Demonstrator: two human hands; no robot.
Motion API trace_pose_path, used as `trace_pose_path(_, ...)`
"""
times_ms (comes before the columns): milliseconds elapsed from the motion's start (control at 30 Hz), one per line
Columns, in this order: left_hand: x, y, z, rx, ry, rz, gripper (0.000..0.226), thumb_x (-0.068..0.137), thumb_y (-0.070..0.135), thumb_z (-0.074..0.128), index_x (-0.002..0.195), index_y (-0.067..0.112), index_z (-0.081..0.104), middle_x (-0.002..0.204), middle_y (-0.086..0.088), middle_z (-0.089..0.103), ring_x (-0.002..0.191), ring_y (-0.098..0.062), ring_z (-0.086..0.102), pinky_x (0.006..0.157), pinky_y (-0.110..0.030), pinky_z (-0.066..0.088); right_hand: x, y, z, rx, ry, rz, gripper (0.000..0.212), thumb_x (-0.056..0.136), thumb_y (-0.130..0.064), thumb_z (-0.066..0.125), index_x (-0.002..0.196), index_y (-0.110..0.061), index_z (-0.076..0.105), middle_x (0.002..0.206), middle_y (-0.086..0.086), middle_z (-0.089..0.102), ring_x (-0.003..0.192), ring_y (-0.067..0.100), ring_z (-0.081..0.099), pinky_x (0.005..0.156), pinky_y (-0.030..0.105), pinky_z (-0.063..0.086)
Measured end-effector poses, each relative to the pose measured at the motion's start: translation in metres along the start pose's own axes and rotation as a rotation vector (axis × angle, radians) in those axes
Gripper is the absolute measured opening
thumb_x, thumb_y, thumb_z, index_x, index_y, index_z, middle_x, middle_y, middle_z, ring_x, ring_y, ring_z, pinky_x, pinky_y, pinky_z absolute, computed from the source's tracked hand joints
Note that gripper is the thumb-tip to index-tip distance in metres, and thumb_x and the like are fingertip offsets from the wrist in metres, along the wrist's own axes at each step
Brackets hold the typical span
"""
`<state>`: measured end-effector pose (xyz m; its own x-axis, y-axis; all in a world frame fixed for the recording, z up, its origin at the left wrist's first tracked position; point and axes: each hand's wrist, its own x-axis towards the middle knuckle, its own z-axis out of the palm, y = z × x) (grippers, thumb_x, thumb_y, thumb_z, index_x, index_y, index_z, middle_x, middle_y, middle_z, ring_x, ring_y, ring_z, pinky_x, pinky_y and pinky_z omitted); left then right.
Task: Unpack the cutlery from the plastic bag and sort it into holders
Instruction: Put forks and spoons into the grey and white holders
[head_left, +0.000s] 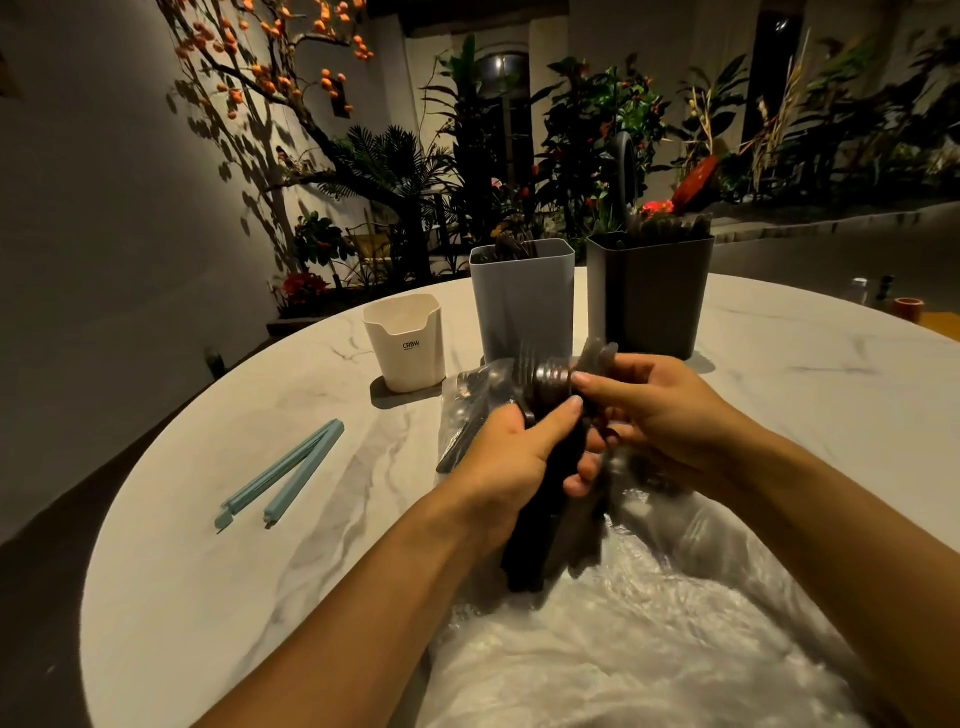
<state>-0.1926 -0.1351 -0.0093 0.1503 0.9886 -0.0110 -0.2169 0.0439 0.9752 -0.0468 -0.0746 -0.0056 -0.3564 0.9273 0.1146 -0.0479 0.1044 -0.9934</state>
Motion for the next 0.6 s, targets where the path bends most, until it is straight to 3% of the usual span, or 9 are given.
trace_pose_path(200, -0.001, 0.003, -0.004, 0.014, 0.059, -0.005, 0.026, 0.105, 0.024, 0.047, 0.103, 0.01, 0.069, 0.091, -0.015, 0.074, 0.069, -0.017, 0.069, 0.059, -0.023, 0.056, 0.001, -0.004, -0.005, 0.217, -0.08, 0.097, 0.023, 0.097, -0.007, 0.052, 0.115, -0.004, 0.067, 0.102, 0.015, 0.073, 0.083, 0.021, 0.073, 0.071, 0.032, 0.061)
trace_pose_path(333, 0.002, 0.001, -0.009, 0.036, 0.105, -0.004, 0.021, 0.099, 0.017, 0.059, 0.112, 0.004, 0.069, 0.095, -0.014, 0.075, 0.077, -0.019, 0.071, 0.065, -0.024, 0.057, 0.0, -0.007, -0.01, 0.309, -0.119, 0.166, 0.028, 0.092, -0.004, 0.054, 0.118, -0.005, 0.065, 0.112, 0.019, 0.072, 0.105, 0.03, 0.07, 0.088, 0.038, 0.055)
trace_pose_path(467, 0.002, 0.001, -0.009, -0.008, 0.147, 0.01, 0.017, 0.097, 0.017, 0.063, 0.106, 0.006, 0.072, 0.096, -0.013, 0.076, 0.075, -0.019, 0.071, 0.064, -0.024, 0.057, 0.001, -0.006, -0.011, 0.295, -0.089, 0.153, 0.033, 0.077, -0.009, 0.065, 0.109, -0.002, 0.069, 0.105, 0.017, 0.074, 0.086, 0.023, 0.073, 0.073, 0.026, 0.061)
trace_pose_path(600, 0.002, 0.001, -0.008, -0.029, 0.174, 0.003, 0.017, 0.098, 0.023, 0.061, 0.098, 0.012, 0.073, 0.096, -0.01, 0.078, 0.08, -0.019, 0.074, 0.067, -0.026, 0.057, -0.001, -0.01, -0.013, 0.302, -0.099, 0.166, 0.033, 0.078, -0.011, 0.064, 0.109, -0.004, 0.07, 0.099, 0.015, 0.074, 0.076, 0.018, 0.07, 0.06, 0.017, 0.057)
